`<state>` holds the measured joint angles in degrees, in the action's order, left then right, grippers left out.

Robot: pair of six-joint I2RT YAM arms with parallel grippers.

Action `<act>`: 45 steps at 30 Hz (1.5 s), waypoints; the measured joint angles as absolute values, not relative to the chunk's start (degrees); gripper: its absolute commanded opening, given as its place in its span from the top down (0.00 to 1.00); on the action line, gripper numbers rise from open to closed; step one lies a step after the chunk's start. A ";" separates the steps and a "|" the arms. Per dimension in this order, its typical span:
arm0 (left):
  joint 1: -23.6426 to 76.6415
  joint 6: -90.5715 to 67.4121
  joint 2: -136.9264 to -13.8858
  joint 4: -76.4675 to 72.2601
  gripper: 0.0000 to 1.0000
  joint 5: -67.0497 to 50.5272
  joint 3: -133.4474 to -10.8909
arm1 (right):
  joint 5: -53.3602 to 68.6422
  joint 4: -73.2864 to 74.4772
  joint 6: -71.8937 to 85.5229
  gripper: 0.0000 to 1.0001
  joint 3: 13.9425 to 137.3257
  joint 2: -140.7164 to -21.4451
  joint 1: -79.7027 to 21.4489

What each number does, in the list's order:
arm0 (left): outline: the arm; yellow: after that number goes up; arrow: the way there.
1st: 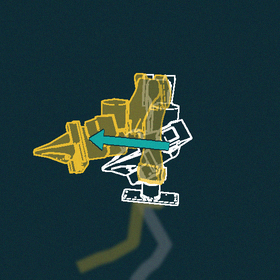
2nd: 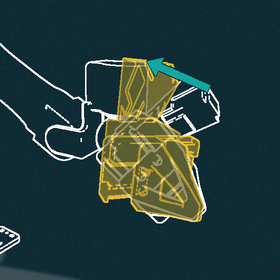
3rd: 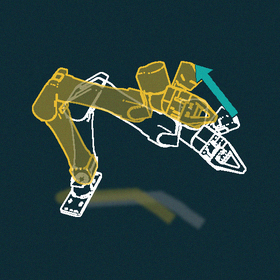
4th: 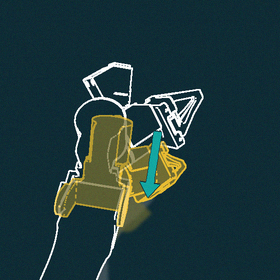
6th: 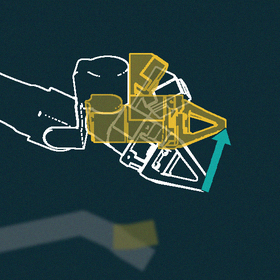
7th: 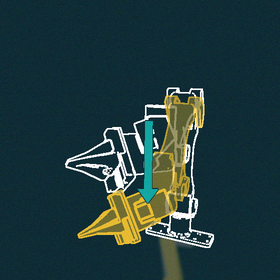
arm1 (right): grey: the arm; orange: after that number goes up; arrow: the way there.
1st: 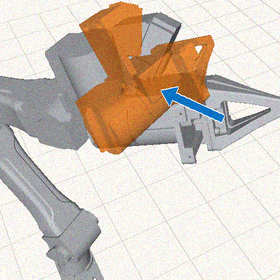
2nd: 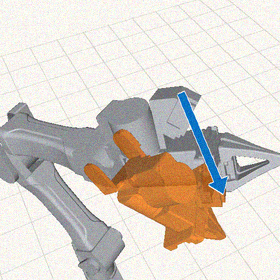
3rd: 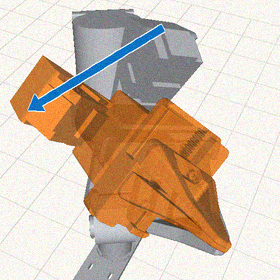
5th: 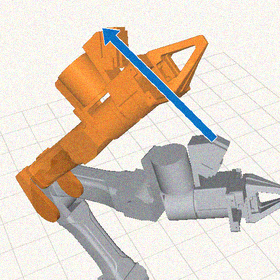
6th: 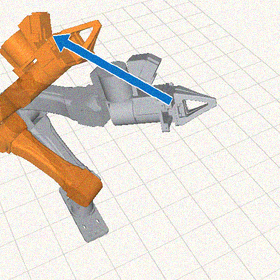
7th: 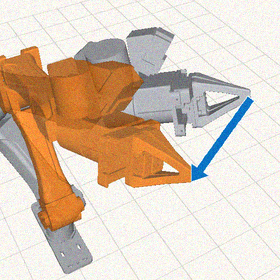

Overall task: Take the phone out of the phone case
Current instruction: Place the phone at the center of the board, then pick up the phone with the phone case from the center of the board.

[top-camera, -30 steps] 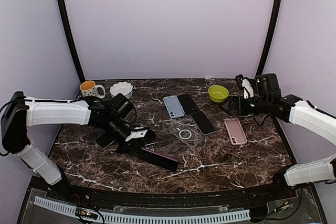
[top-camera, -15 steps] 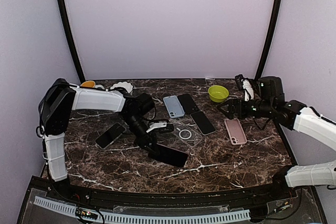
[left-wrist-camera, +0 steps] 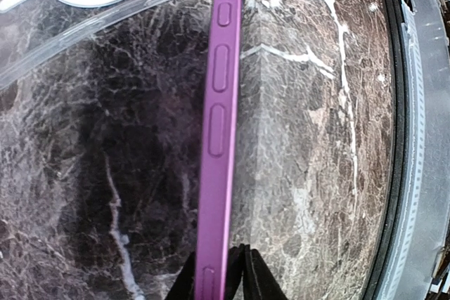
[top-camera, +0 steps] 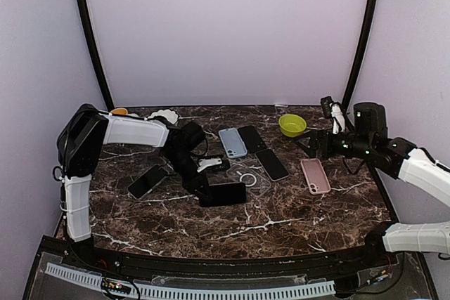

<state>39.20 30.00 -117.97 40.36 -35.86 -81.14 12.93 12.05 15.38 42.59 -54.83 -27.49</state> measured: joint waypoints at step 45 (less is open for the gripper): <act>27.24 1.48 -88.36 30.87 0.01 5.21 -54.30 | 12.36 9.23 15.25 0.01 44.14 -59.27 -27.88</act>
<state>27.24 1.48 -88.36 30.87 5.21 -54.30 12.36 9.23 15.25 44.14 -59.27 -27.88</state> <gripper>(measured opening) 0.987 0.986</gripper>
